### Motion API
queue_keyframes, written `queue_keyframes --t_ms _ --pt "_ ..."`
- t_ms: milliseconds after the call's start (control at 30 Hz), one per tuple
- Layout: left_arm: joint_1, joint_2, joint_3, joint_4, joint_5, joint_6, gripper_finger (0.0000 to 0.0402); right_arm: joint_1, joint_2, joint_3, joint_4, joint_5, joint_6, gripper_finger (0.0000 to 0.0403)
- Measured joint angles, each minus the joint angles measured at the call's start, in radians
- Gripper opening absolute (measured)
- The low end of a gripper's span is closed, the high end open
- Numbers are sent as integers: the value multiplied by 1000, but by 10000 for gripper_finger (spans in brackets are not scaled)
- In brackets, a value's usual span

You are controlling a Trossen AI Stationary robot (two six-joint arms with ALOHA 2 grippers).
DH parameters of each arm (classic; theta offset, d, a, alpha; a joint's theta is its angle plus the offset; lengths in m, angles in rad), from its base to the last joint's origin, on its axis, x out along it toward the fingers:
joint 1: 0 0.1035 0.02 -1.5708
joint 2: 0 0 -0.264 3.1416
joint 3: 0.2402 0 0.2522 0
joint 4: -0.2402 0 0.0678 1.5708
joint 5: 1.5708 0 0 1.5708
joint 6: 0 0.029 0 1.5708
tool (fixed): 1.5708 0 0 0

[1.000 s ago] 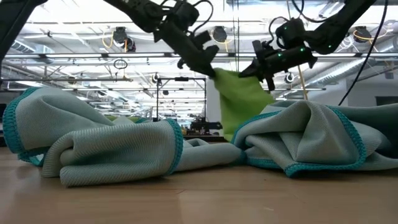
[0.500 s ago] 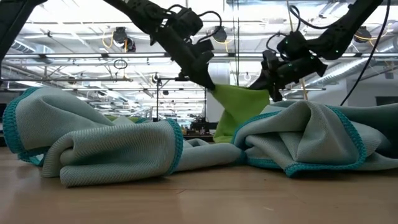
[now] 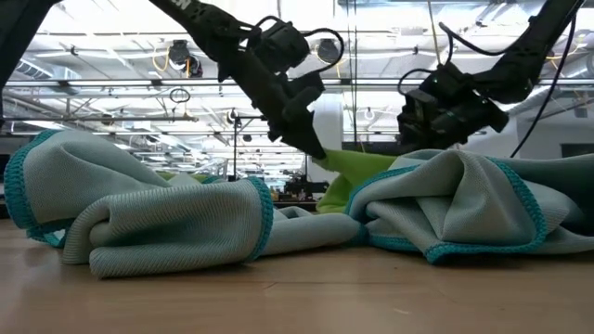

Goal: Fold microfiber towels
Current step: Fold the green microfiber cloth

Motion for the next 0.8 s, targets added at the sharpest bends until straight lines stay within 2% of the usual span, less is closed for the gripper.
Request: queue_keyframes --t_ms 67,233,467,567,633,733,800 --pt "-9 0 -10 32 1 -17 11 32 0 -13 -3 12 -1 4" --pt "-15 0 -51 79 0 -44 7 86 0 -39 1 132 2 6" --pt "-35 0 -90 113 35 -121 65 93 1 -52 -13 134 22 34" --pt "-52 0 -89 131 49 -137 99 93 1 -51 -14 100 56 64" --pt "-59 -2 -89 132 45 -187 124 92 -4 -51 -10 35 101 85" --pt "-52 -20 -89 138 45 -308 153 85 -37 -51 -18 -85 189 115" --pt "-41 -34 -89 156 50 -415 166 85 -72 -51 -54 -104 237 132"
